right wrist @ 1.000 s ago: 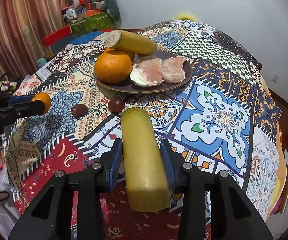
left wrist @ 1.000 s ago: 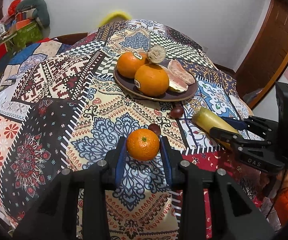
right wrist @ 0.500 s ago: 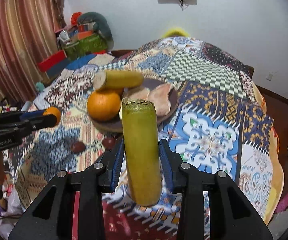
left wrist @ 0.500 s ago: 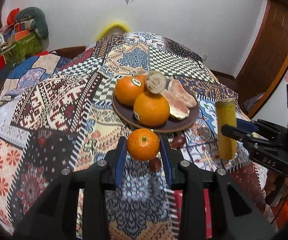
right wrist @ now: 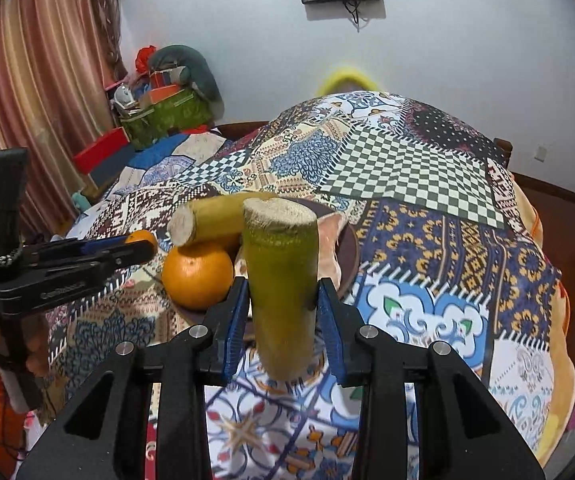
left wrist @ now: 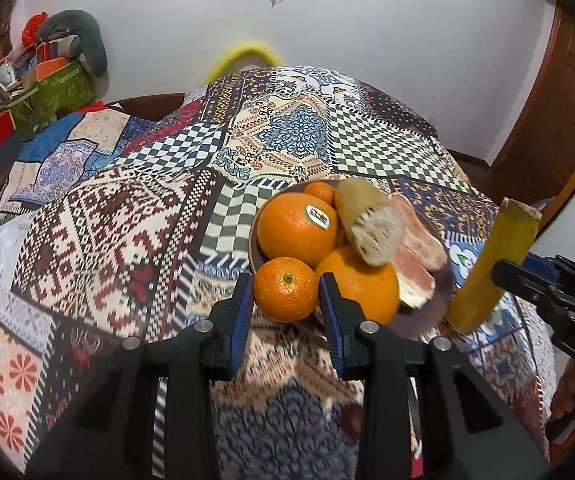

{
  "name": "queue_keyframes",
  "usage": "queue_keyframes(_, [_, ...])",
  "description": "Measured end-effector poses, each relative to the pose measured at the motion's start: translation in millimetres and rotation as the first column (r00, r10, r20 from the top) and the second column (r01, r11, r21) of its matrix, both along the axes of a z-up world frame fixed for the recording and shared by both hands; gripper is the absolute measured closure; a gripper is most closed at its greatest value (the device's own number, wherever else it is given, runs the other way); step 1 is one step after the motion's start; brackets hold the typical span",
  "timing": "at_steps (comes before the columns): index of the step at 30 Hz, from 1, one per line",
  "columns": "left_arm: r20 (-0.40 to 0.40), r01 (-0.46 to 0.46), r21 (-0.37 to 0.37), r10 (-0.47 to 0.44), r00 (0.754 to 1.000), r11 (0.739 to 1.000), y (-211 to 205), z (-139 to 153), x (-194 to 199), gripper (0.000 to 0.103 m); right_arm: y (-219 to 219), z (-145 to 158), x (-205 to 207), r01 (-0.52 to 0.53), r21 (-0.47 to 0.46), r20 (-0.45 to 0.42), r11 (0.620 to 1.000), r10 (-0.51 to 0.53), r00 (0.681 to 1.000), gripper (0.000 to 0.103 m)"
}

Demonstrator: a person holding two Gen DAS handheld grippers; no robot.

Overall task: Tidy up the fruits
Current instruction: 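Lower the mandarin and gourd onto the plate and open both tools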

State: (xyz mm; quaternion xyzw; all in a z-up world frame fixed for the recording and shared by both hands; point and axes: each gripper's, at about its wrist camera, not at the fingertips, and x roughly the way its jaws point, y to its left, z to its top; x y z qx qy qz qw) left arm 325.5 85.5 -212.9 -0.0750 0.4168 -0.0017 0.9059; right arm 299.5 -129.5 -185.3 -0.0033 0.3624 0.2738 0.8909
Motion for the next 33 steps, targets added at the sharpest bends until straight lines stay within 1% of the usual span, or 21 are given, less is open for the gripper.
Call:
queue_keyframes(8, [-0.007, 0.005, 0.012, -0.005, 1.0, 1.0, -0.3, -12.3, 16.8, 0.07, 15.1, 0.4, 24.6, -0.012, -0.001, 0.006, 1.0, 0.012, 1.0, 0.071])
queue_keyframes(12, [-0.013, 0.014, 0.013, -0.014, 1.0, 1.0, 1.1, -15.1, 21.0, 0.07, 23.6, -5.8, 39.8, -0.016, -0.005, -0.016, 1.0, 0.015, 1.0, 0.071])
queue_keyframes(16, [-0.015, 0.025, 0.031, -0.024, 1.0, 0.999, 0.1, -17.5, 22.5, 0.07, 31.0, -15.2, 52.2, -0.014, -0.023, -0.035, 1.0, 0.013, 0.999, 0.072])
queue_keyframes(18, [-0.023, 0.027, 0.036, -0.026, 0.999, 0.999, -0.1, -19.4, 24.9, 0.07, 32.9, -19.1, 56.0, -0.009, -0.028, -0.045, 1.0, 0.008, 0.999, 0.075])
queue_keyframes(19, [-0.027, 0.027, 0.031, -0.026, 0.999, 0.999, 0.7, -20.2, 25.3, 0.069, 31.7, -19.5, 56.3, -0.005, -0.027, -0.043, 1.0, 0.004, 0.999, 0.077])
queue_keyframes(20, [-0.032, 0.024, 0.024, -0.023, 0.999, 0.999, 1.9, -20.9, 26.3, 0.067, 31.0, -18.8, 57.3, -0.008, -0.015, -0.046, 1.0, 0.007, 0.999, 0.077])
queue_keyframes(22, [-0.039, 0.01, 0.008, -0.01, 0.999, 1.0, 5.1, -21.1, 27.2, 0.065, 31.9, -17.4, 59.4, -0.015, -0.018, -0.047, 1.0, 0.014, 0.999, 0.077])
queue_keyframes(26, [-0.049, 0.005, -0.017, -0.006, 0.999, 1.0, 8.4, -21.4, 26.8, 0.065, 34.9, -17.3, 58.3, -0.029, -0.03, -0.045, 0.999, 0.028, 0.999, 0.077])
queue_keyframes(33, [-0.039, 0.005, -0.015, -0.006, 0.999, 1.0, 5.6, -12.8, 15.3, 0.065, 31.0, -14.5, 50.2, -0.026, -0.028, -0.061, 0.999, 0.024, 0.998, 0.076])
